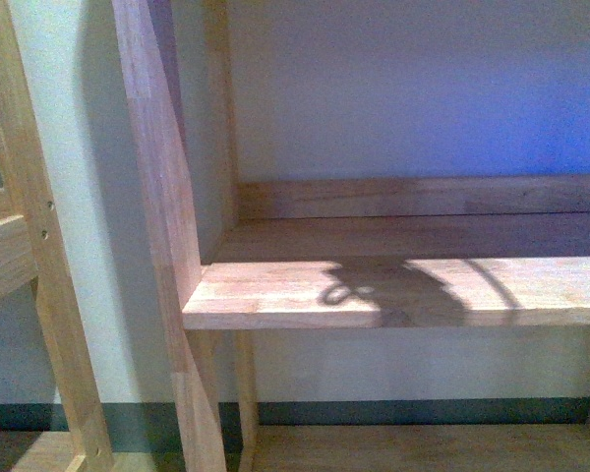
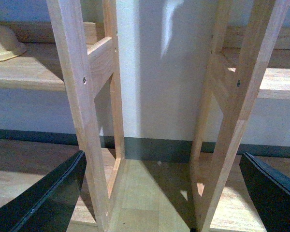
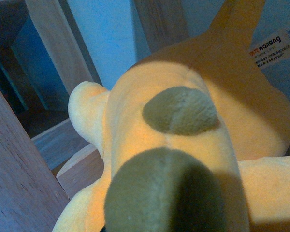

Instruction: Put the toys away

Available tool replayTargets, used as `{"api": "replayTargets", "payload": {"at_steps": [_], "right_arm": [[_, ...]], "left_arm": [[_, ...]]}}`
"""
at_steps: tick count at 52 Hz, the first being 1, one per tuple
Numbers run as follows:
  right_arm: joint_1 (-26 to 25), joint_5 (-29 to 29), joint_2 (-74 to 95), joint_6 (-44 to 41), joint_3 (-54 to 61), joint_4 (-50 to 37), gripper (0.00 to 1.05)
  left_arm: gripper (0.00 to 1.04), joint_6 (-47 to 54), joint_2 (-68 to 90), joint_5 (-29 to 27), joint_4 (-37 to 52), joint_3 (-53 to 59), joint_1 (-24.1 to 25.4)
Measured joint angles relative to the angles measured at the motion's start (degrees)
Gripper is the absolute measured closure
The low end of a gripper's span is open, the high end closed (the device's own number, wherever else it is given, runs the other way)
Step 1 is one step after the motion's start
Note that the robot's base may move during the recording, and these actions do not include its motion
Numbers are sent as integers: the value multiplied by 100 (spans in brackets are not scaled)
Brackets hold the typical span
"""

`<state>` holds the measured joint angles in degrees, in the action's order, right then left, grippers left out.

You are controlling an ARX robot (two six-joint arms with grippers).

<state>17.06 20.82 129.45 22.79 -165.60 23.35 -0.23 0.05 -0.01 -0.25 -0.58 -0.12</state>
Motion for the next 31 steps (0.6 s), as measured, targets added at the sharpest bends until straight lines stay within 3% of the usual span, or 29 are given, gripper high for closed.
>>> {"api": "replayTargets", "payload": {"at_steps": [17, 20, 21, 27, 31], "right_arm": [[-4, 109, 66, 35, -66, -52, 94], [-4, 103, 70, 39, -66, -52, 81], [-4, 81, 70, 33, -66, -57, 70], [-22, -7, -264, 17, 671, -527, 45], [-39, -4, -455, 9, 1010, -691, 35]], "left_arm": [[6, 0, 0, 0, 0, 0, 0], [6, 0, 0, 0, 0, 0, 0], [6, 0, 0, 0, 0, 0, 0], [6, 0, 0, 0, 0, 0, 0], [6, 0, 0, -2, 0, 0, 0]]}}
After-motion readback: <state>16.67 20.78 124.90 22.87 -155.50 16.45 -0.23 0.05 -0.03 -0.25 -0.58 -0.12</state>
